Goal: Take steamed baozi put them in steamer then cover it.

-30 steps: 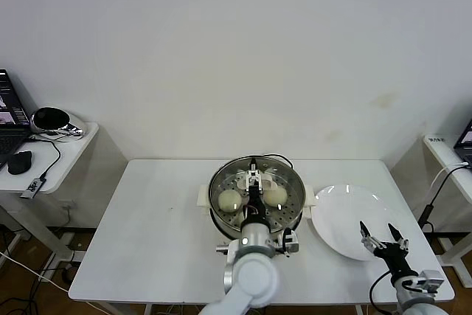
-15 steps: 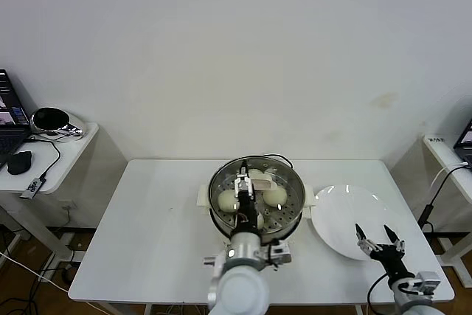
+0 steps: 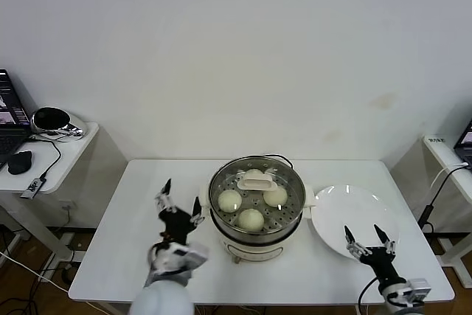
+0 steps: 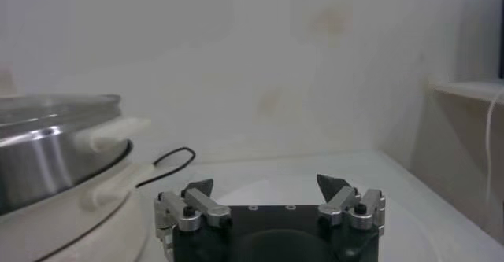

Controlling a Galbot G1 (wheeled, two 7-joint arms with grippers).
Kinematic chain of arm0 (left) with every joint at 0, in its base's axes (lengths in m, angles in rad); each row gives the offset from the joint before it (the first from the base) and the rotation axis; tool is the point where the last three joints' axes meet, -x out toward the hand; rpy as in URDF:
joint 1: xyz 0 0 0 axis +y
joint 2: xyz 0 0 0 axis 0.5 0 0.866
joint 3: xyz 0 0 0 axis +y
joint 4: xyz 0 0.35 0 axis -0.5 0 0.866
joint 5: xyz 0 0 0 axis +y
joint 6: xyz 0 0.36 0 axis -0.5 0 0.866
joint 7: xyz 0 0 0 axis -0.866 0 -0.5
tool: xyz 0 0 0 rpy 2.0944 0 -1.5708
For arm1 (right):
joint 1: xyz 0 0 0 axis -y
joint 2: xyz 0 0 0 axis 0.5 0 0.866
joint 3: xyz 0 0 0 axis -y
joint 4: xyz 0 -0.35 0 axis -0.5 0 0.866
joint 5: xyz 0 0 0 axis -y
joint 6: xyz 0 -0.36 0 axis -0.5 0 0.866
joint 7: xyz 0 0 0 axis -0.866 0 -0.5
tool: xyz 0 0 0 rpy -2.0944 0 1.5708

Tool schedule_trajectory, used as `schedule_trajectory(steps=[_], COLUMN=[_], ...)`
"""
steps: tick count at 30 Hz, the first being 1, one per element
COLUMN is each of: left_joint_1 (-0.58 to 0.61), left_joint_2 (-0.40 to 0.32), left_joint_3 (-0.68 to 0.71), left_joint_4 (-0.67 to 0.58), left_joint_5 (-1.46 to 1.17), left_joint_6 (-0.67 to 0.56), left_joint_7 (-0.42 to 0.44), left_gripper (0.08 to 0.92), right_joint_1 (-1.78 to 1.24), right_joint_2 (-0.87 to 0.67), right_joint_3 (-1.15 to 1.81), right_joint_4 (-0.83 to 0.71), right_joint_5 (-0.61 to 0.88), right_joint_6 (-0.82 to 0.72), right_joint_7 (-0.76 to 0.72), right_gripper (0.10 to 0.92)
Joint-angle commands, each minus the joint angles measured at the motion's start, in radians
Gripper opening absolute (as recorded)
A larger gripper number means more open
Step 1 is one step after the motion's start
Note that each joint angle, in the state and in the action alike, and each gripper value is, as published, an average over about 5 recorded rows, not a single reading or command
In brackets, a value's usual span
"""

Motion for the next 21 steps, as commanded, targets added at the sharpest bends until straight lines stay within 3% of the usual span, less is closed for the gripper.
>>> schedule_trajectory(steps=[1,10,21], left_joint_1=[0.304,0.382,0.442], left_joint_2=[-0.027,-0.062,-0.072], left_joint_3=[-0.326,-0.320,-0.325], left_joint_4=[0.127,0.131,0.085], left_joint_5=[-0.697,-0.828,-0.808], left_joint_6=[-0.636,-0.542,-0.509], left_joint_7=[-0.145,-0.065,-0.049], left_gripper=[0.823,0.823,0.823], right_joint_1=[-0.058,-0.130,-0.170], right_joint_2=[0.017,0.038,0.061], right_joint_3=[-0.077,-0.108,-0.105], right_joint_4=[0.073,0.106,0.106], right_joint_5=[-0.032,-0.085,-0.179], right_joint_6=[0.017,0.045,0.045], right_joint_7=[0.033,0.095,0.066], right_gripper=[0.823,0.823,0.823])
